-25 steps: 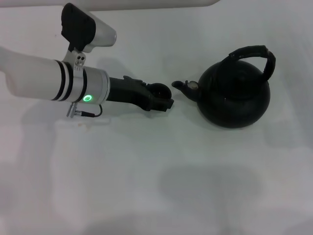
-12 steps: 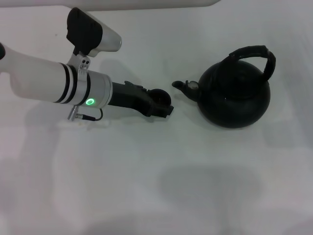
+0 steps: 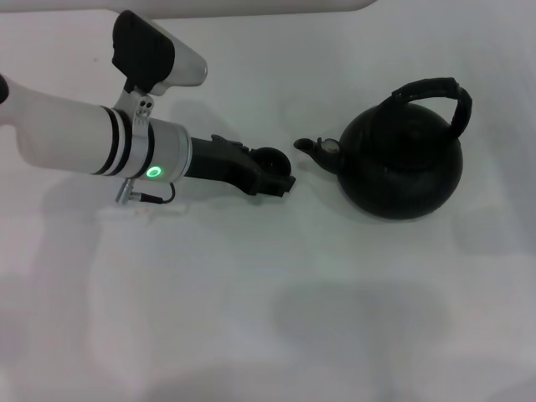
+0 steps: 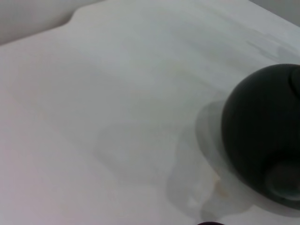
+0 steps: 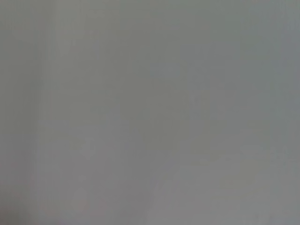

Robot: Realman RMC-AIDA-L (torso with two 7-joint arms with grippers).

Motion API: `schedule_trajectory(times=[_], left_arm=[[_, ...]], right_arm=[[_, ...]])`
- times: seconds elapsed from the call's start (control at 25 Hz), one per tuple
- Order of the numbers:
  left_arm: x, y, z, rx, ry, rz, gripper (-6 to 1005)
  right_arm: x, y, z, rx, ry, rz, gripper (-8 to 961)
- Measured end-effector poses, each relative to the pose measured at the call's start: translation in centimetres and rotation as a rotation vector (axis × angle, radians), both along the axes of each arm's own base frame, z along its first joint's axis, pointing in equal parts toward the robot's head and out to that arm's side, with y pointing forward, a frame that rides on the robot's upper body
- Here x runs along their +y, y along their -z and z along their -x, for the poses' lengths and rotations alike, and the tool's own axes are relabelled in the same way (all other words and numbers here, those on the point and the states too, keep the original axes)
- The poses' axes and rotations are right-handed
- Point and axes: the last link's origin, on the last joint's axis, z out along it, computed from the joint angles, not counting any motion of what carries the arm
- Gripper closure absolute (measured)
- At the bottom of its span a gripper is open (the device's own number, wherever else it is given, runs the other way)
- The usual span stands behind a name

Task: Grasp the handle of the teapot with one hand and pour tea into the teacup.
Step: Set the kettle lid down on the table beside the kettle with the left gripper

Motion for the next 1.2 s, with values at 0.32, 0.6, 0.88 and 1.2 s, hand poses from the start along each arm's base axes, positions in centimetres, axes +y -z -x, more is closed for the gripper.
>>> schedule_trajectory(times=[0.32,0.6,0.88,1.2], left_arm=[[0.12,-0.18,-0.14,-0.003,0.014,-0.022,282],[0.01,-0.20,-0.20,-0.007,0.019,-0.016,282],[-0.09,-0.18,-0.30,-0.014,0.018,-0.009,280],[-0.25,-0.10,-0.25,-0.017,0.013,-0.001,271]], right_arm=[[-0.13,-0.14,-0.12,-0.003,0.003,-0.003,215],[0.07,-0.15,0.01,-0.004,-0.002,-0.003,215],[0.17,-0.16,0.07,-0.005,-0.004,-0.003,214],[-0.07,-0.20,-0.14,-0.005,0.005,-0.005,214]])
